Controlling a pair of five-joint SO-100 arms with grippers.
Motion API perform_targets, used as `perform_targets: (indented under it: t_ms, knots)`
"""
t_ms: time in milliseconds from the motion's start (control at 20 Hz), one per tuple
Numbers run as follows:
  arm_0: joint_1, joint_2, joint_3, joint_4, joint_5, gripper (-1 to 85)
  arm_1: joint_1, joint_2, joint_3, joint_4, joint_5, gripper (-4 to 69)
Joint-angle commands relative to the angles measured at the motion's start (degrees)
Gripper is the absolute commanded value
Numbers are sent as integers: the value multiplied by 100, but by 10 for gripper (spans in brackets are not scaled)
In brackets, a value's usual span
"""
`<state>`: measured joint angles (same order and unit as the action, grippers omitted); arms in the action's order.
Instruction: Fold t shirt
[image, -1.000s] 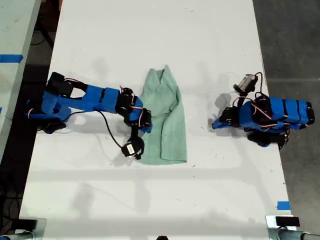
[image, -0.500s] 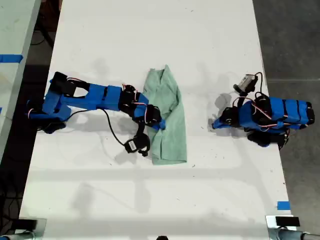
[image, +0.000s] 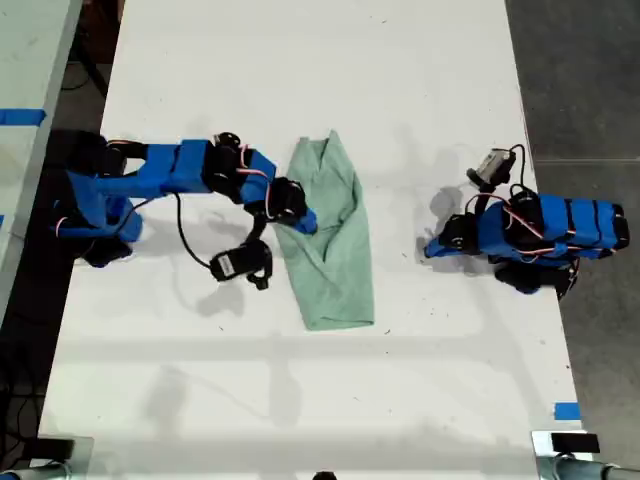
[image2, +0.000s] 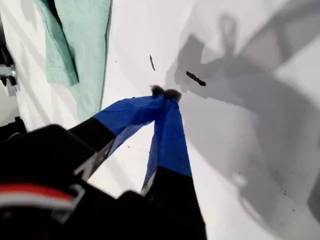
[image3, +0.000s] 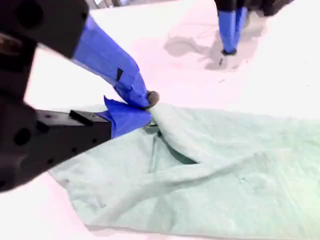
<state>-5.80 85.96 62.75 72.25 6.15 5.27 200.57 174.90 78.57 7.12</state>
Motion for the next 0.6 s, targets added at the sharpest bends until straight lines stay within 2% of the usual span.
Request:
perform_targets:
  t_ms: [0,100,150,200,300,450,550]
  knots:
    - [-475,1854,624,457,185,-2,26,44,44,-70,-105,-21]
    - [-861,3551,2180,492,-105,-2,26,44,44,-70,-105,-21]
    - [-1063,4755,3410,193,-308,-2,26,44,44,-70,-105,-21]
    - [-1125,6161,4860,-413,-387,-2,26,44,44,-70,-105,-21]
    - [-940,8912,7822,-1301,-729,-3,35,44,44,-79,-105,-21]
    - [-747,12041,11092,-1740,-650,-3,53,44,53,-97,-88,-21]
    - [-844,11936,12146,-1925,-589,-3,62,44,62,-105,-97,-21]
